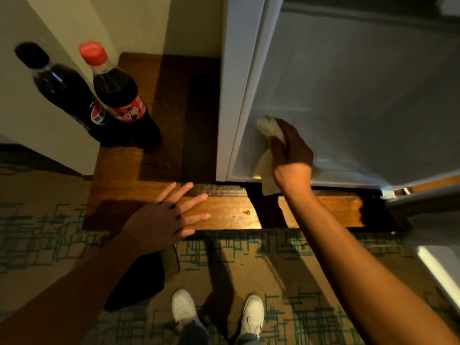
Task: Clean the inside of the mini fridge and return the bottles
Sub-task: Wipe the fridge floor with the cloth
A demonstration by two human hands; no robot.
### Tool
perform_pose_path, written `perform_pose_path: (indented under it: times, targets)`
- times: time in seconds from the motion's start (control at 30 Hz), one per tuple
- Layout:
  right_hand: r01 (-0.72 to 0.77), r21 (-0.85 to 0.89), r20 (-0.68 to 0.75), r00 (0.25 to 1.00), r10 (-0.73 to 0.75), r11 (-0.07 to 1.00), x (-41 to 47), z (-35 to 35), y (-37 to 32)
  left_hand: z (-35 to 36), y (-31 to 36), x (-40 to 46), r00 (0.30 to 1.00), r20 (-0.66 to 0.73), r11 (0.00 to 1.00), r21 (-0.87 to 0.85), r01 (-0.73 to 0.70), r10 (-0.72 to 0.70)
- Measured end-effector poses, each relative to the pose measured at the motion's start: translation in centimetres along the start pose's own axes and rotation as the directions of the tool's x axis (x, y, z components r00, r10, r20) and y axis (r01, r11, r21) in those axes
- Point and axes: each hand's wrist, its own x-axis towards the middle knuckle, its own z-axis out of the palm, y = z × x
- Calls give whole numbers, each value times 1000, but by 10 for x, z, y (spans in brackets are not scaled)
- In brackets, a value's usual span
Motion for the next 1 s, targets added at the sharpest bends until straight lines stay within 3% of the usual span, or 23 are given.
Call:
perform_pose_path:
  times: [0.1, 0.2, 0.37, 0.67, 0.83, 0.9, 1.0]
  targets:
    - [19, -12, -56, 998, -20, 1000, 30, 26, -5, 0, -1, 0, 1000, 2, 1000, 3, -11, 11]
    - [68, -84, 1, 998, -68, 994, 49, 47, -4, -4, 0, -1, 999, 52, 1000, 0, 7, -7]
    - [280, -414, 177, 958, -225, 866, 45, 71, 15, -4, 1, -1, 999, 33, 1000, -20, 8, -7]
    - [243, -433, 279, 952, -127, 868, -1, 48, 6, -5, 1, 1, 998, 62, 999, -29, 30, -28]
    - [340, -450, 365, 914, -177, 826, -23, 15, 0, -10, 3, 2, 995, 88, 998, -47, 49, -44]
    - [302, -409, 331, 928, -169, 861, -14, 6, 0, -11, 5, 2, 994, 101, 997, -51, 56, -51]
    - [155, -323, 147, 983, -112, 934, 14, 6, 3, -12, 6, 1, 992, 97, 994, -71, 82, -75]
